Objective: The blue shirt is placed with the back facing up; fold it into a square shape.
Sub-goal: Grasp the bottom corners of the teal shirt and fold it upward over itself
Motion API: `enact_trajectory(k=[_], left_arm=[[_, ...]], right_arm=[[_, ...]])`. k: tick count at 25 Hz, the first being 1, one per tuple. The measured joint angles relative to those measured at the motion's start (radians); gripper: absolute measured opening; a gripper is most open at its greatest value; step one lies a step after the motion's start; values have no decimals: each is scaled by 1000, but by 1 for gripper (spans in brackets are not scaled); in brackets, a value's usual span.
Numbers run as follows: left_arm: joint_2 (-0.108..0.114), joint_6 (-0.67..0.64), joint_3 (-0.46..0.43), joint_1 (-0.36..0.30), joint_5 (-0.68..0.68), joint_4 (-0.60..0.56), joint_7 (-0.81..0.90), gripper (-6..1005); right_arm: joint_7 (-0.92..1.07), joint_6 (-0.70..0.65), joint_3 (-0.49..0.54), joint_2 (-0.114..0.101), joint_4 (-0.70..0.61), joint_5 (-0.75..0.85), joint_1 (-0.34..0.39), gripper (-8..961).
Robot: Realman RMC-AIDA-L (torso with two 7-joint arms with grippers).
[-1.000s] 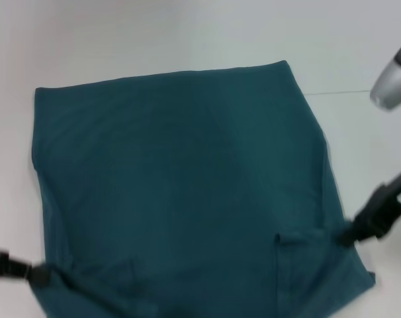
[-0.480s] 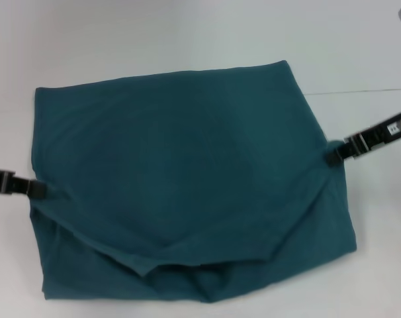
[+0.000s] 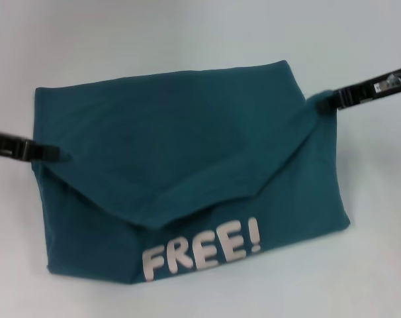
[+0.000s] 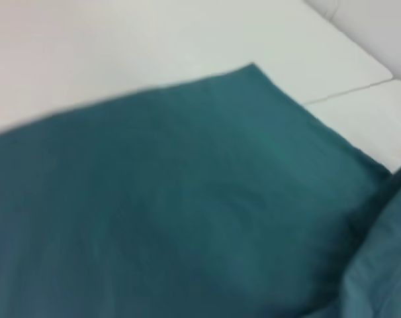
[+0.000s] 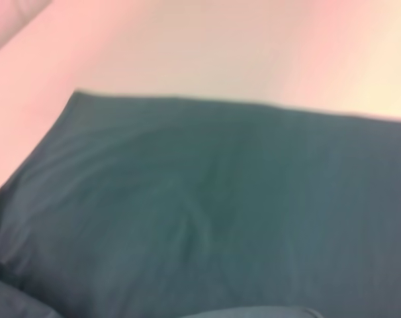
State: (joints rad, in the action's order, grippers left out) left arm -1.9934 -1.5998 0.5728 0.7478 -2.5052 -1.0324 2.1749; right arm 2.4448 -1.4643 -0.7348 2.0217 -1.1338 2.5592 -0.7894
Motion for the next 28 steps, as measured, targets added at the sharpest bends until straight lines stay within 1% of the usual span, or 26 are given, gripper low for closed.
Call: enact_trajectory(k=[2,5,6,10,12,16,23,26,28], left_arm=[[0,22,3,3,13,-3,-30,36],[-3,63,3,8,26,-3,-79,37],[-6,82,4,9,28,-3,-97,37],[-25,155,11,10,29,-4,-160,39],[-33,188,35,11,29,-5,-176,40],[-42,238,76,11,30,-9,-188,41],[-69,286,84,16,37,-13,-247,44],[-74,289,84,16,53,-15,-268,45],[-75,290,83,10,79,-15,-298,46]], right_arm=[[-4,50,-2,1,23,-18,-2,29],[-6,121,-15,10,53,-29,-8,30],[-6,150,-25,17,62,-29,-8,30],[7,260,-74,28,101,-27,-10,30],[29,311,-94,33,122,-21,-12,30],[85,404,-123,39,150,-5,-12,30],[126,490,-130,47,194,0,-11,30],[135,508,-130,49,199,1,-5,30],[136,527,-128,54,199,1,3,30]])
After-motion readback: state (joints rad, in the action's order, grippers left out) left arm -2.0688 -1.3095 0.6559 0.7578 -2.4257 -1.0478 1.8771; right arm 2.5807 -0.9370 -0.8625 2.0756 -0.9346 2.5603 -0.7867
